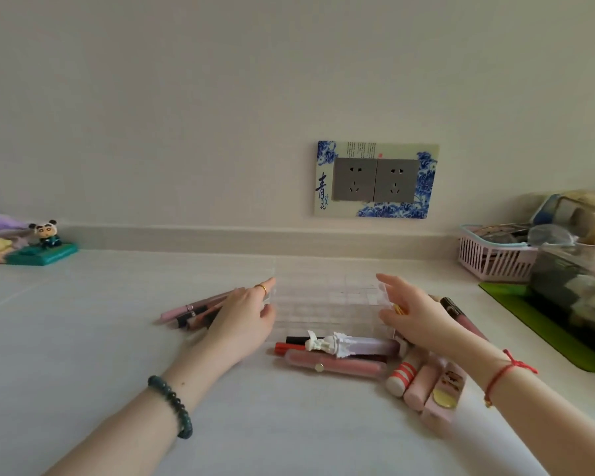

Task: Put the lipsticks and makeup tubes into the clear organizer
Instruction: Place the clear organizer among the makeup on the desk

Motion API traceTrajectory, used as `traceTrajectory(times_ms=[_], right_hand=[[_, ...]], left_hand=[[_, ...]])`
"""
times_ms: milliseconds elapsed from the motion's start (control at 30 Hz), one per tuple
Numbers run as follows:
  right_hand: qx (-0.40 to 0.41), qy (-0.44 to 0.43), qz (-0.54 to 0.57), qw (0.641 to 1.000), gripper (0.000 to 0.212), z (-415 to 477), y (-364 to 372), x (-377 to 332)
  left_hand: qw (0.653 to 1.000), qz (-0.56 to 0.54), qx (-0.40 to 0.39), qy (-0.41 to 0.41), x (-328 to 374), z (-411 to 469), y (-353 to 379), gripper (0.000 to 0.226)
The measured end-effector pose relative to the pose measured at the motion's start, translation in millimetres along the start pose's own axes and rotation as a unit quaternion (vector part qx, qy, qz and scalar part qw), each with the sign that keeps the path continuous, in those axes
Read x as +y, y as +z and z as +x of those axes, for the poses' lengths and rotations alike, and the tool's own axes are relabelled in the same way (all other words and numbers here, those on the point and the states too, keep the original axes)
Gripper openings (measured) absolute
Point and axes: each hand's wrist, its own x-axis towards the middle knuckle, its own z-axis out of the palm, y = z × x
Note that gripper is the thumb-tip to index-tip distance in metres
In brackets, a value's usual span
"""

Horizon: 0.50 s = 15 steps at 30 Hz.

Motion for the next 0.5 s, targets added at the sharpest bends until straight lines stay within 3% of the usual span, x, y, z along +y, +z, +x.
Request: traceTrajectory(times_ms=[200, 367, 500], right_hand=[[0.044, -0.014, -0.067, 0.997, 0.050, -11.1, 1.6, -3.9], [0.091, -0.142, -0.098, 0.981, 0.030, -23.7, -8.1, -18.0], [0.030, -0.228, -0.108, 0.967, 0.023, -34.4, -9.9, -30.0]], left_hand=[[0.999, 0.018, 0.022, 0.035, 3.2, -11.0, -0.3, 0.043], [0.994, 0.013, 0.024, 0.102, -6.3, -9.0, 1.1, 0.047], [0.978, -0.035, 0.046, 0.199, 0.4, -14.5, 0.1, 0.072]])
